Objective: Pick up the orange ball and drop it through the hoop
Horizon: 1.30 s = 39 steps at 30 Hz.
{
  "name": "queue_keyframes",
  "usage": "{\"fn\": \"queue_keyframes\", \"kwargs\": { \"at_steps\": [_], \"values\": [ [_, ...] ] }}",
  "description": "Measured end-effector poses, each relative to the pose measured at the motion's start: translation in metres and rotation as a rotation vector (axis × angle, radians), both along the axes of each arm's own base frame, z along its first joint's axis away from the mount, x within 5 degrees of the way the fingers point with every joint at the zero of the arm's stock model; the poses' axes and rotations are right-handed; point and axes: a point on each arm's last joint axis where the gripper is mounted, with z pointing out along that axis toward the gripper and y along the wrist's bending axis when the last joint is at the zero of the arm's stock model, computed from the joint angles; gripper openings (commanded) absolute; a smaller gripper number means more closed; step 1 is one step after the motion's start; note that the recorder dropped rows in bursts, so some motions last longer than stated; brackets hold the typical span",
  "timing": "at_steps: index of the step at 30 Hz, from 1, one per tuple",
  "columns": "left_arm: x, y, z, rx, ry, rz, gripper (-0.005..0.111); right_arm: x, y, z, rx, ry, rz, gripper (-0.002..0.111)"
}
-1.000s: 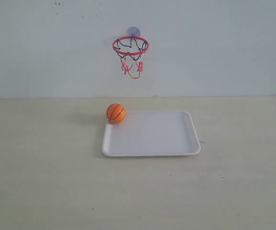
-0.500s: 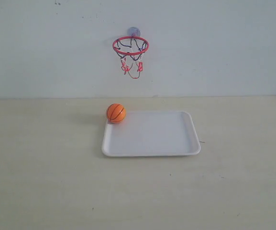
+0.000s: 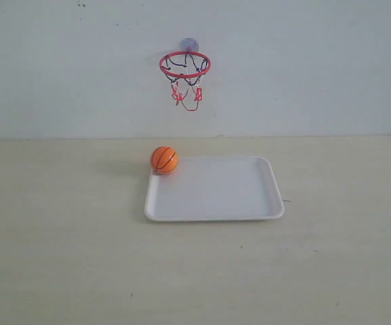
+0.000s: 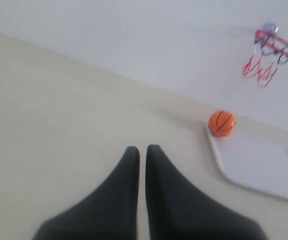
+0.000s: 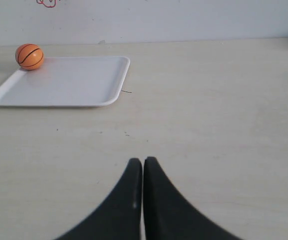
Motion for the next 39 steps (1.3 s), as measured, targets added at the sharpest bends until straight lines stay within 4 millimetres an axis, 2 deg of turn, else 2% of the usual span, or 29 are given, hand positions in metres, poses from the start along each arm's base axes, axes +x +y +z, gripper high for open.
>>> {"fn": "queue_keyframes", "kwargs": {
  "at_steps": [3, 5, 10, 12, 14, 18, 23, 27, 31, 36, 39],
  "values": [
    [0.001, 0.0, 0.017, -0.01, -0.185, -0.004, 0.004, 0.0, 0.0, 0.0, 0.0, 0.0, 0.0, 0.0],
    [-0.001, -0.001, 0.033, -0.014, -0.367, -0.007, 0.004, 0.0, 0.0, 0.0, 0.0, 0.0, 0.0, 0.0],
    [-0.018, 0.002, 0.069, -0.087, -0.802, 0.002, 0.004, 0.0, 0.0, 0.0, 0.0, 0.0, 0.0, 0.0],
    [-0.02, 0.005, 0.075, -0.16, -0.838, 0.015, 0.004, 0.0, 0.0, 0.0, 0.0, 0.0, 0.0, 0.0],
    [-0.02, 0.006, 0.08, -0.206, -0.791, 0.023, 0.004, 0.0, 0.0, 0.0, 0.0, 0.002, 0.0, 0.0],
    [-0.012, 0.002, 0.089, -0.09, -0.602, 0.011, 0.004, 0.0, 0.0, 0.0, 0.0, 0.002, 0.0, 0.0],
    [0.016, -0.001, 0.101, -0.039, -0.284, -0.004, 0.004, 0.0, 0.0, 0.0, 0.0, 0.002, 0.0, 0.0],
    [0.055, -0.003, 0.114, -0.03, 0.007, -0.017, 0.004, 0.0, 0.0, 0.0, 0.0, 0.002, 0.0, 0.0],
    [0.101, -0.005, 0.115, 0.009, 0.291, -0.047, 0.004, 0.0, 0.0, 0.0, 0.0, 0.002, 0.0, 0.0],
    [0.164, -0.008, 0.109, 0.113, 0.462, -0.111, 0.004, 0.0, 0.0, 0.0, 0.0, 0.002, 0.0, 0.0],
    [0.207, -0.009, 0.097, 0.2, 0.54, -0.161, 0.004, 0.0, 0.0, 0.0, 0.0, 0.002, 0.0, 0.0]
  ]
}}
